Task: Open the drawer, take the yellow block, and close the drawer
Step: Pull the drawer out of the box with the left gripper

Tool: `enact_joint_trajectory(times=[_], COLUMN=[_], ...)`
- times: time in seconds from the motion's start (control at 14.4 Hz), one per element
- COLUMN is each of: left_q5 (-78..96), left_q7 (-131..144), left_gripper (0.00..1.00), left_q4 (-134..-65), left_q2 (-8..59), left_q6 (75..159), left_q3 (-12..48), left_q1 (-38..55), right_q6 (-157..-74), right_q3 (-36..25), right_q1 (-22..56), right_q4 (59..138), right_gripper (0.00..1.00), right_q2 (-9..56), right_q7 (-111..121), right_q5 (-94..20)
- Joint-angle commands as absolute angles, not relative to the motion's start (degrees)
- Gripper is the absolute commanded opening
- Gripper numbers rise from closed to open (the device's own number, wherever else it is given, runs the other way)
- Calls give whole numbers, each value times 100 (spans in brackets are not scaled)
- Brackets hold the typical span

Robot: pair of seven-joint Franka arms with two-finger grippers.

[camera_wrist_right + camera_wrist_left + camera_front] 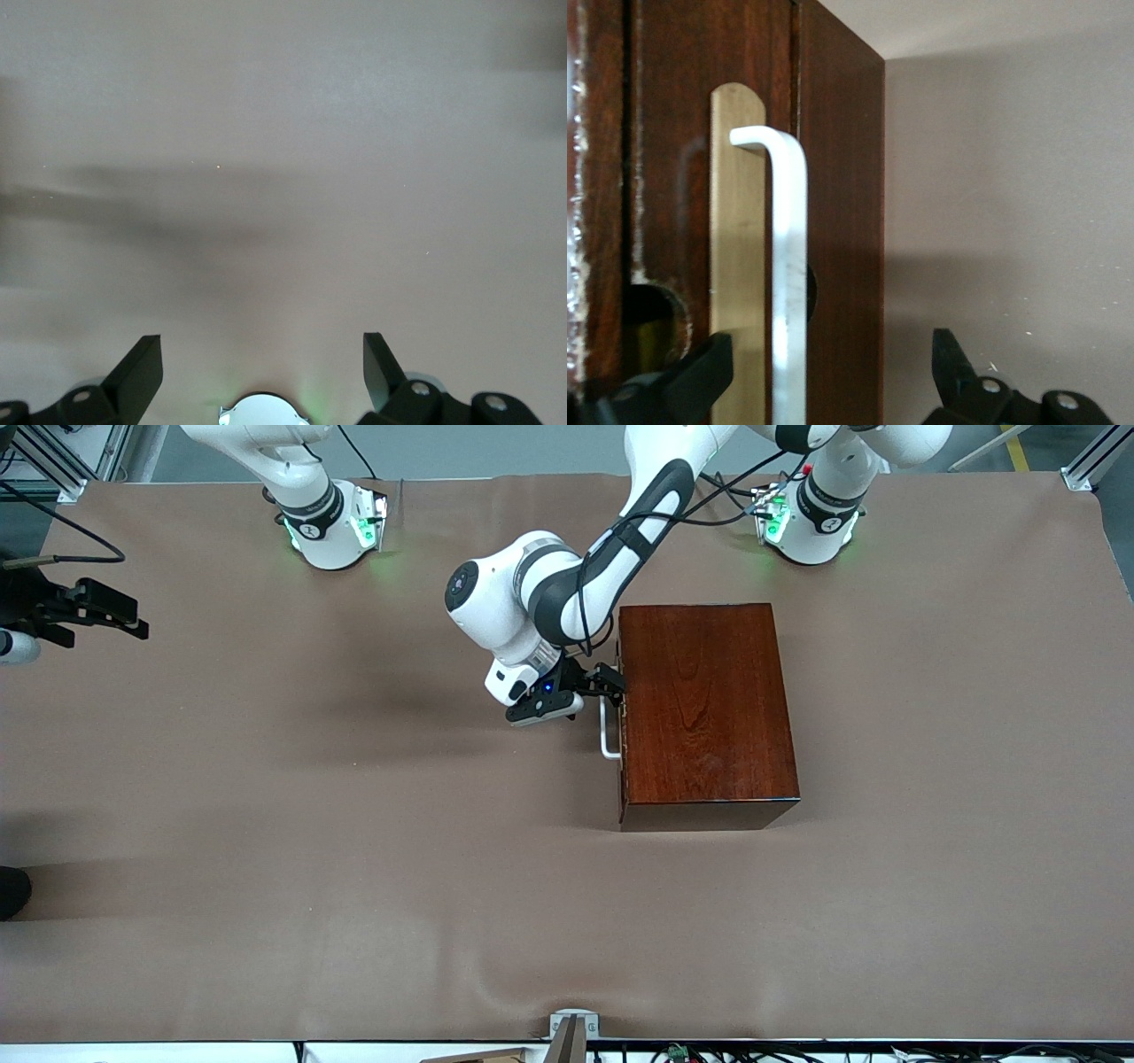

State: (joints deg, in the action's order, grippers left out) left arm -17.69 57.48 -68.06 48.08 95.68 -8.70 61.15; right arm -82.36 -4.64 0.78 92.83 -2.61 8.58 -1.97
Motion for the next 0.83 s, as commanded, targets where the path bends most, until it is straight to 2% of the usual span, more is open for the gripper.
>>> enact_joint_trajectory(times=[0.0,0.42,0.76], left_q5=[-1811,-1758,-1424], left_q7=[5879,6046,6503], left_gripper=[100,100,100], left_q4=[-6636,-6592,-6539], left_q2=[5062,5019,4983], left_q6=[9711,9764,10212], left_q3=[-870,-818,-773], left_q1=[6126,6135,6144], right_q6=[-8235,-8235,-8235], right_q3=[-439,-439,-439], right_q1=[44,44,35], right_q4=[9396,9396,9396], right_gripper=[100,100,100], right_q2=[-387,-387,-387], right_q7=[870,870,870], right_q5=[-158,-158,-158])
